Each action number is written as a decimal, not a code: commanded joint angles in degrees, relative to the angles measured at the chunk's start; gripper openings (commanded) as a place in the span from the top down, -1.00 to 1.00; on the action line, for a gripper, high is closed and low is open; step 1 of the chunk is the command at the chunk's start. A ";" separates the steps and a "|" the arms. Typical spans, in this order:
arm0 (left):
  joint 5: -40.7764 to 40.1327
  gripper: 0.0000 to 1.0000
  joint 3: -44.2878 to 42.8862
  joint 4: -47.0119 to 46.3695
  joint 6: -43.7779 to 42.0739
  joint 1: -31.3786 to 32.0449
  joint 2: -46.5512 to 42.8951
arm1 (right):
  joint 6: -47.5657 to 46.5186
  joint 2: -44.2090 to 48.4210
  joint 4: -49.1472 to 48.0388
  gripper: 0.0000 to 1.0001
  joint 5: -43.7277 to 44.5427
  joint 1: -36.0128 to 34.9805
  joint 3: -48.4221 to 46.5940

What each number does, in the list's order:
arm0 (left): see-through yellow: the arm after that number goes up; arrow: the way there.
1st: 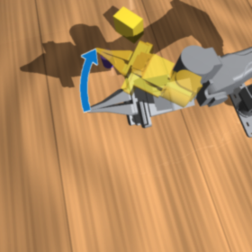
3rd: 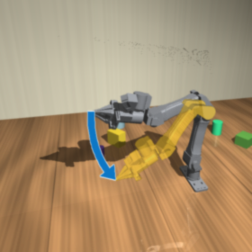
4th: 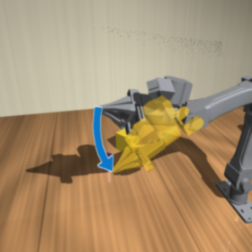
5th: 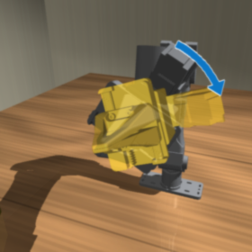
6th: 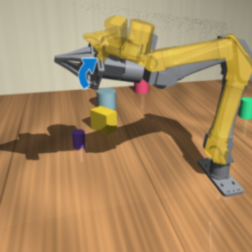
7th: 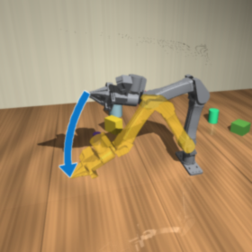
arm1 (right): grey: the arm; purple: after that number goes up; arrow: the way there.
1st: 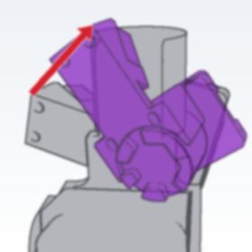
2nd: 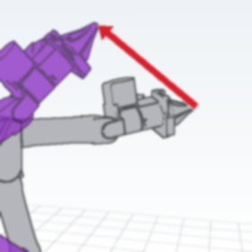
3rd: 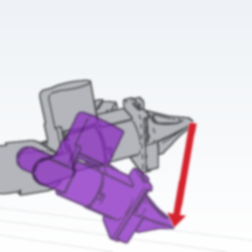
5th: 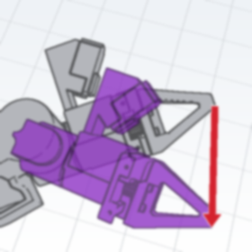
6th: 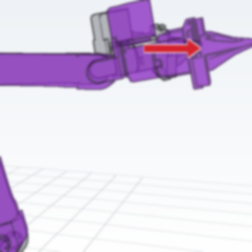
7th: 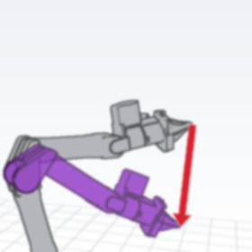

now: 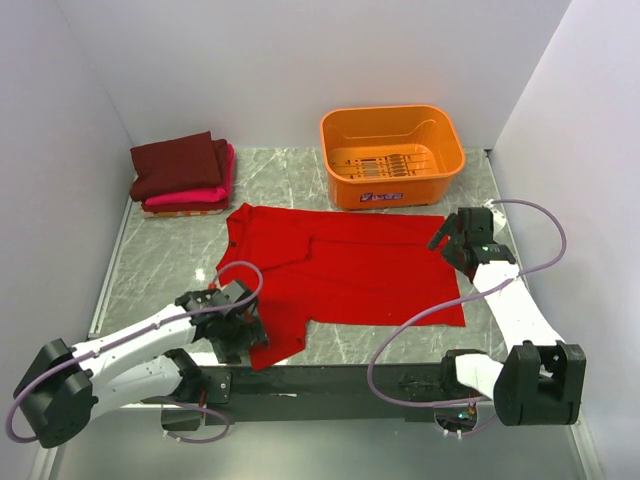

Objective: Fold and stack the t-shirts
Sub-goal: Fold the tshirt

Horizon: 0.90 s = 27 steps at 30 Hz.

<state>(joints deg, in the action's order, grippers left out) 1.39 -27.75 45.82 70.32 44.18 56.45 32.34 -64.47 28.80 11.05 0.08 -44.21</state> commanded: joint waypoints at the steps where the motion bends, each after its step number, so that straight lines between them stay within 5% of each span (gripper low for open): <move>1: 7.13 -0.55 2.60 0.50 5.26 2.04 -1.69 | 1.06 0.48 1.26 -0.91 2.57 1.68 0.08; 8: 10.30 -0.11 5.16 -4.77 3.42 3.45 0.41 | 5.89 6.63 3.45 -0.98 -6.88 10.45 6.40; 14: 10.48 0.99 3.41 -5.40 0.17 3.54 3.58 | 6.86 13.83 9.60 -1.00 -16.75 23.29 11.77; 27: 10.48 0.99 -1.78 -1.26 -2.65 3.45 0.86 | 10.54 14.54 16.83 -0.86 -17.81 24.09 15.89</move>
<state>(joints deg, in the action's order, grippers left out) 10.96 -26.30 43.27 69.04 47.35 59.20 40.36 -51.29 44.21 -5.52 23.90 -30.57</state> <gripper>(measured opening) 0.022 0.935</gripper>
